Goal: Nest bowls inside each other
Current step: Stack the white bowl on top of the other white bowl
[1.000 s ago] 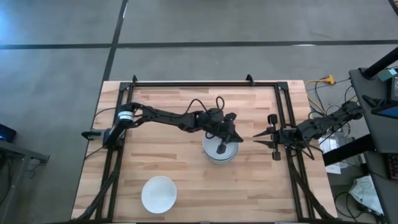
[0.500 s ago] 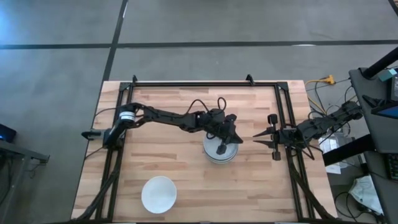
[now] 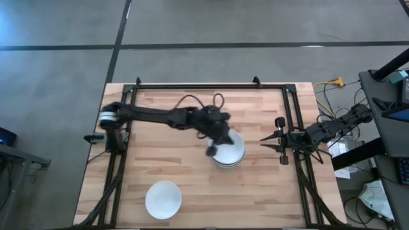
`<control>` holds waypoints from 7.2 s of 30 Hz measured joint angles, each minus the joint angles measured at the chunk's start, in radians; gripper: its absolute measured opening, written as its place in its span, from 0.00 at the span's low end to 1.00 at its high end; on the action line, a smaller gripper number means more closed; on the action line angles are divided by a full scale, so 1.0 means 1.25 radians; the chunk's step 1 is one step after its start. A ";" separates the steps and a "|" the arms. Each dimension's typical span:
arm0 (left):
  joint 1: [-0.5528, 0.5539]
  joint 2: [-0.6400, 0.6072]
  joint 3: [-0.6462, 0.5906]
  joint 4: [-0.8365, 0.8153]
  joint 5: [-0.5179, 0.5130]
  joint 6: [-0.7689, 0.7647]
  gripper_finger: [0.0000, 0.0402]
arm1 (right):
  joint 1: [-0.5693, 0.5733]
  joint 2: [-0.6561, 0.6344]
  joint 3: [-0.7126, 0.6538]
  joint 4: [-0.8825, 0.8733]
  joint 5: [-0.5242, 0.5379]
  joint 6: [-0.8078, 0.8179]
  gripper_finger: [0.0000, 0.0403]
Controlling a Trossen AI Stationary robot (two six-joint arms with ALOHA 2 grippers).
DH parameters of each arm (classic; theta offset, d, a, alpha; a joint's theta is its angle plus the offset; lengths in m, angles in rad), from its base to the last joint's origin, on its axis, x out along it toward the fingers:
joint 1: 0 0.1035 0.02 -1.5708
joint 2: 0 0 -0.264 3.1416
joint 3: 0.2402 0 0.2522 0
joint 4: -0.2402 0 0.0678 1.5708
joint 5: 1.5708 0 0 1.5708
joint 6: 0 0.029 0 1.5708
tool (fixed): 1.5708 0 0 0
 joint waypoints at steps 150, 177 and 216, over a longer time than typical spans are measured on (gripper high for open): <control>0.060 -0.086 0.026 -0.258 -0.251 0.030 0.45 | -0.281 0.555 0.102 0.374 -0.185 0.112 0.18; 0.005 -0.281 -0.524 0.517 -0.237 -0.055 0.45 | -0.280 0.538 0.089 0.333 -0.276 0.194 0.15; -0.015 -0.204 -0.568 0.693 -0.163 -0.095 0.45 | -0.276 0.538 0.084 0.321 -0.288 0.218 0.15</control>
